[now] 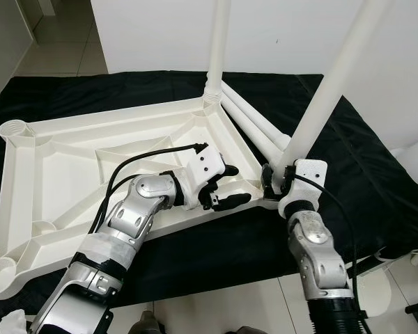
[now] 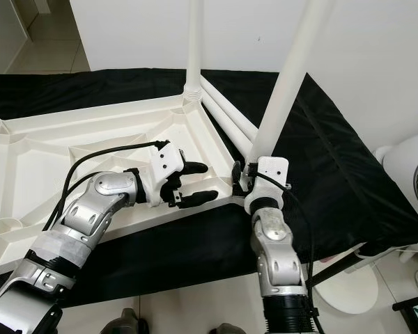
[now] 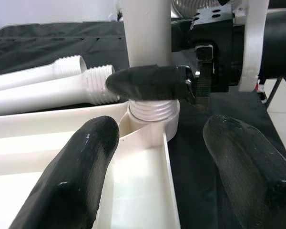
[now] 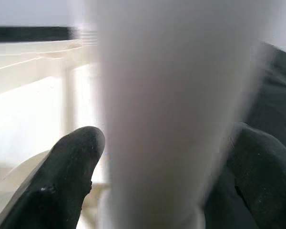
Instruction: Building children table
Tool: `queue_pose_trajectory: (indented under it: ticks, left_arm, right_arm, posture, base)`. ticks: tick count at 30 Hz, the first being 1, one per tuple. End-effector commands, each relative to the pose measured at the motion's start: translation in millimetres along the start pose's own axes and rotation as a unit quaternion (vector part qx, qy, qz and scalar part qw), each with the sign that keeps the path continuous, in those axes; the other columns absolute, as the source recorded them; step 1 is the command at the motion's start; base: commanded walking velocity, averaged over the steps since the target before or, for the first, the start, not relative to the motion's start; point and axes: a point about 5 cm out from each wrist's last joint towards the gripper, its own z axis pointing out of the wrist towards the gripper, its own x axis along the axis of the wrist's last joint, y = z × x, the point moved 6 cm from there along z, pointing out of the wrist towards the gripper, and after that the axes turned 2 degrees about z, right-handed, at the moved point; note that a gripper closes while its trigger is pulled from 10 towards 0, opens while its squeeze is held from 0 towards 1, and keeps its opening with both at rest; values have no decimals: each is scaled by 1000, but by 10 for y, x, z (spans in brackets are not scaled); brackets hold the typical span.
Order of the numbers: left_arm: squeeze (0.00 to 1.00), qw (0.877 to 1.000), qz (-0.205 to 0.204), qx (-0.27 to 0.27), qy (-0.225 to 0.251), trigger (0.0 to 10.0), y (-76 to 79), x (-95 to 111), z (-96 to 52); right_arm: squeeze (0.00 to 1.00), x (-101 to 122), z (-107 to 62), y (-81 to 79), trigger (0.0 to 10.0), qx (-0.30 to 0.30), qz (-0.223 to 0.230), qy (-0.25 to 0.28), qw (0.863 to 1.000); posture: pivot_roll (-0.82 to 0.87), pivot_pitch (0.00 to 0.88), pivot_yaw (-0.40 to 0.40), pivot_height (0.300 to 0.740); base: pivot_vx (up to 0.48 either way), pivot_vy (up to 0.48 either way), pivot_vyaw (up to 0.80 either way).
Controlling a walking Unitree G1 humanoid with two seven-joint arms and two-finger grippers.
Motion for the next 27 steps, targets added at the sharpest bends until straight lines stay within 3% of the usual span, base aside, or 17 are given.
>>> queue_pose_trajectory:
  ticks: [1, 2, 5, 6, 9, 11, 20, 21, 22, 27]
  left_arm:
    - [0, 1000, 4, -16, -4, 10000, 21, 1, 20]
    - [0, 1000, 5, -19, -3, 10000, 17, 11, 34]
    - [0, 1000, 5, -19, -3, 10000, 17, 11, 34]
    - [0, 1000, 6, -22, -2, 10000, 15, 22, 47]
    - [0, 1000, 6, -23, -2, 10000, 17, 25, 50]
    - [0, 999, 7, -33, 0, 10000, 70, 36, 66]
    - [0, 999, 6, -36, 4, 10000, 111, 48, 82]
    - [0, 999, 5, -36, 5, 10000, 114, 49, 82]
    - [0, 999, 5, -36, 5, 10000, 121, 48, 78]
    - [0, 1000, 3, -31, 5, 10000, 120, 44, 64]
  right_arm:
    - [0, -55, 9, -33, 10000, 29, -6, -8, 1000]
    - [0, -53, 21, -45, 10000, 56, -16, -8, 998]
    - [0, -53, 21, -45, 10000, 56, -16, -8, 998]
    - [0, -46, 29, -89, 10000, 99, -32, -6, 995]
    - [0, -47, 26, -118, 10000, 118, -35, -6, 992]
    - [0, -55, 46, -163, 10000, 163, -47, -8, 985]
    - [0, -62, 97, -162, 10000, 219, -65, -8, 974]
    - [0, -68, 117, -164, 7647, 233, -70, -8, 970]
    - [0, -98, 142, -169, 0, 246, -78, -14, 966]
    - [0, -150, 162, -169, 0, 266, -81, -25, 960]
  posture:
    - [-38, 0, 15, 740]
    - [-42, 0, 26, 740]
    - [-42, 0, 26, 740]
    - [-43, 0, 30, 740]
    - [-43, 0, 30, 740]
    - [-36, 0, 29, 740]
    - [-23, 0, 21, 740]
    - [-19, 0, 18, 740]
    - [-13, 0, 12, 740]
    - [-1, 0, 2, 740]
  base:
    - [0, 0, 0]
    - [0, 0, 0]
    - [0, 0, 0]
    - [0, 0, 0]
    - [0, 0, 0]
    - [0, 0, 0]
    - [0, 0, 0]
    - [0, 0, 0]
    - [0, 0, 0]
    - [0, 0, 0]
